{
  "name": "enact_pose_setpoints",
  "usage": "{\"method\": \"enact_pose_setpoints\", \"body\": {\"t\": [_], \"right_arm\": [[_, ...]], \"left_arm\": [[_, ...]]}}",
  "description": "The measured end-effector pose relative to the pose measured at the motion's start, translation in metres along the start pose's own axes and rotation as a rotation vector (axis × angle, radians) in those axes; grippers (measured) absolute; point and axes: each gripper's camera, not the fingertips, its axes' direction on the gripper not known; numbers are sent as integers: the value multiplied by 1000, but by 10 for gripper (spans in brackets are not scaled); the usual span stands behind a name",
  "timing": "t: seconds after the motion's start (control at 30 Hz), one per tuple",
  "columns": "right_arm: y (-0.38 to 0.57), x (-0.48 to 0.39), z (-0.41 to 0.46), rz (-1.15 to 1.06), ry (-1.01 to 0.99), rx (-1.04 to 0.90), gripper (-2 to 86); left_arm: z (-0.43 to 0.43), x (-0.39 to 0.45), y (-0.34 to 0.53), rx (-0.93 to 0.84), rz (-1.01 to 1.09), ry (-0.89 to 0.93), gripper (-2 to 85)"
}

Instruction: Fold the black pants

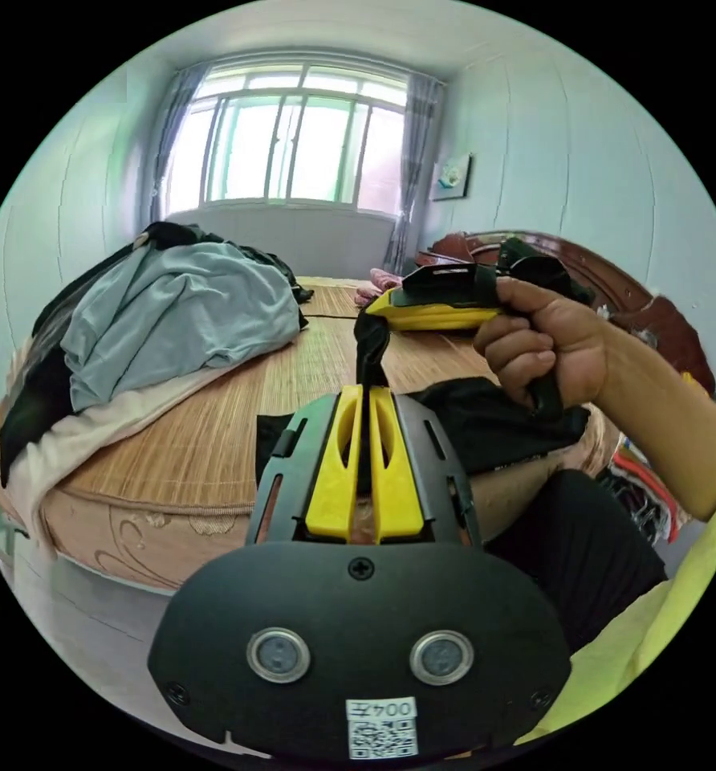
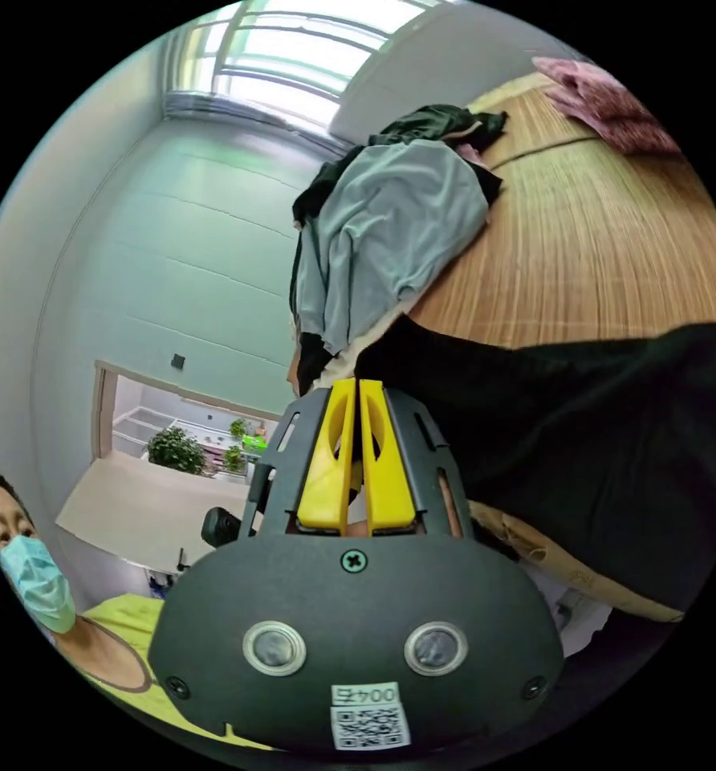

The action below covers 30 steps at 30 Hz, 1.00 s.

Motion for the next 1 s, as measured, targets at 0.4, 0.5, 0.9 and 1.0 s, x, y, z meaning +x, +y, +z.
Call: {"method": "enact_pose_setpoints", "body": {"t": [0.4,0.5,0.9,1.0], "right_arm": [[-40,23,189,-18,275,-172,4],[-40,33,222,16,279,-235,19],[43,-7,80,-244,338,-45,78],[102,31,-14,-126,460,49,78]], "left_arm": [[86,-195,82,-164,-747,265,9],[90,-203,94,-169,-767,274,9],[86,-217,99,-114,-807,300,8],[79,-210,96,-110,-774,263,6]]}}
